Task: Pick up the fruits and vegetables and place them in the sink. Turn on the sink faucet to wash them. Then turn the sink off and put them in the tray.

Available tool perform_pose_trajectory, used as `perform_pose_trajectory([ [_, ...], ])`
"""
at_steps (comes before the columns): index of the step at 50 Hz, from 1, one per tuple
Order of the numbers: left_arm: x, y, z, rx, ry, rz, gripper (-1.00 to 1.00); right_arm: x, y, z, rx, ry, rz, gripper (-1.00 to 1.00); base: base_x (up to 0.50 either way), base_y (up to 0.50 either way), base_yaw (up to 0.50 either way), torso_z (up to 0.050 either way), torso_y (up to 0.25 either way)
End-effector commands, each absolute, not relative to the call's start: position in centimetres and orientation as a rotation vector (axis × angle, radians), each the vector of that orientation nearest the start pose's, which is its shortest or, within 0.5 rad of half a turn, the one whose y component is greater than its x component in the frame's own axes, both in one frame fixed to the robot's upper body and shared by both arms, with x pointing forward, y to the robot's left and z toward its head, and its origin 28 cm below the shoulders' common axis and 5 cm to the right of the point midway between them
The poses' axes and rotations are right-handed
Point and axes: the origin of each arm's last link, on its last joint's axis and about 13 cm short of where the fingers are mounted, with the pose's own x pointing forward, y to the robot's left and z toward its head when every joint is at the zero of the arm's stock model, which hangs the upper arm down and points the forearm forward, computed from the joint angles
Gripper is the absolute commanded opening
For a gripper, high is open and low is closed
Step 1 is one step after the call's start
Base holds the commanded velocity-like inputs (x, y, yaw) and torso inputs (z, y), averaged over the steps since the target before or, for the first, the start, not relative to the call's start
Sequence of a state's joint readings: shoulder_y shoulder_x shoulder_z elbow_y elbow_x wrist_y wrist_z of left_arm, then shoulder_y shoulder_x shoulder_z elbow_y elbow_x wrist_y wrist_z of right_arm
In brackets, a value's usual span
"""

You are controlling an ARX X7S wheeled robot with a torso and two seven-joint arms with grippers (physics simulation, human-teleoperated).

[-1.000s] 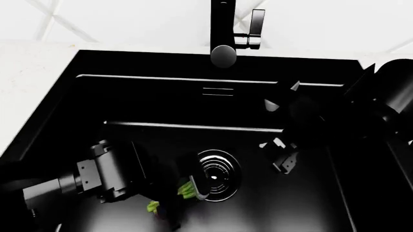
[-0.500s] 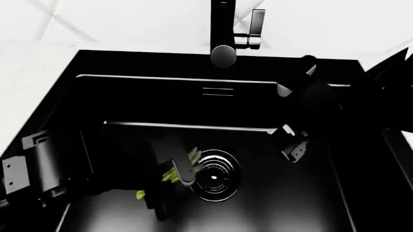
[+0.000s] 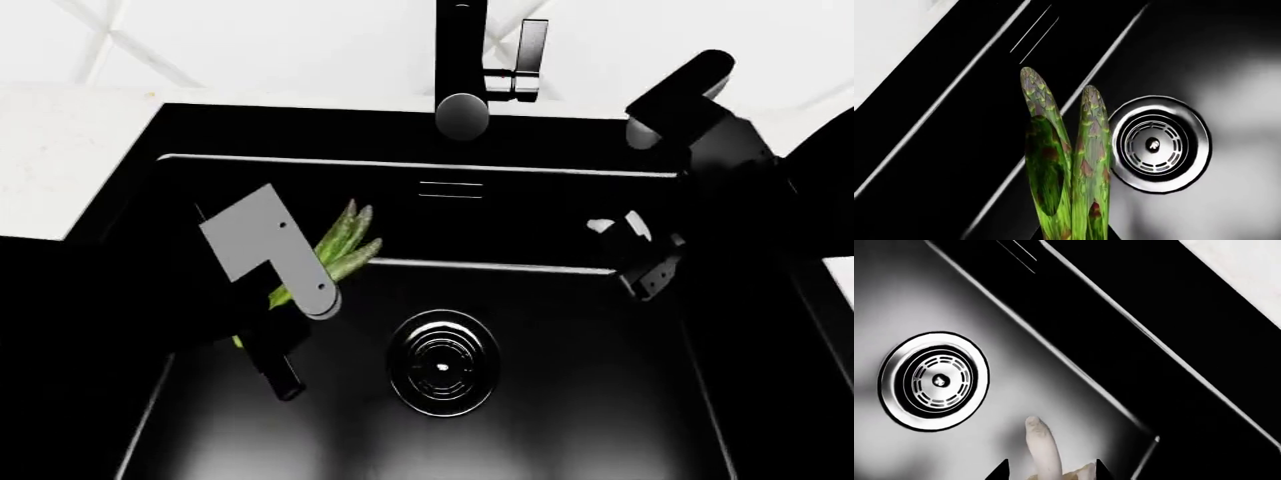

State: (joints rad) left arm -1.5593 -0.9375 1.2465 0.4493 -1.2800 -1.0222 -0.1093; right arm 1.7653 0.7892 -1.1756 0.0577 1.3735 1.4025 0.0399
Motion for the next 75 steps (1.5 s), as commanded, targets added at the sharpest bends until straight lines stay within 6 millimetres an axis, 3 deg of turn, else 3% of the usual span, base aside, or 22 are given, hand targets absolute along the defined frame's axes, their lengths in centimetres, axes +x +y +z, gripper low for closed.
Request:
perform_pose_trajectory([
  [1,24.0,26.3,27.9,0.708,0.333,-0.620,-1.00,27.7,-18.6,33.5,-0.506,0.654,0.395,-1.00,0.00,0.00,0.00,0.000,0.162],
  [39,23.2,26.6,28.0,0.714,0.320,-0.599,-1.00,27.2,-18.9,34.0,-0.473,0.594,0.383,-1.00,0.00,0.00,0.00,0.000,0.249],
  [63,20.5,26.6,29.8,0.732,0.246,-0.583,-1.00,26.4,-18.2,35.0,-0.467,0.538,0.385,-1.00,-0.49,-0.03,0.00,0.000,0.000],
  [75,19.4,26.4,31.7,0.742,0.187,-0.559,-1.00,26.1,-18.0,35.8,-0.448,0.466,0.391,-1.00,-0.09,-0.48,0.00,0.000,0.000],
])
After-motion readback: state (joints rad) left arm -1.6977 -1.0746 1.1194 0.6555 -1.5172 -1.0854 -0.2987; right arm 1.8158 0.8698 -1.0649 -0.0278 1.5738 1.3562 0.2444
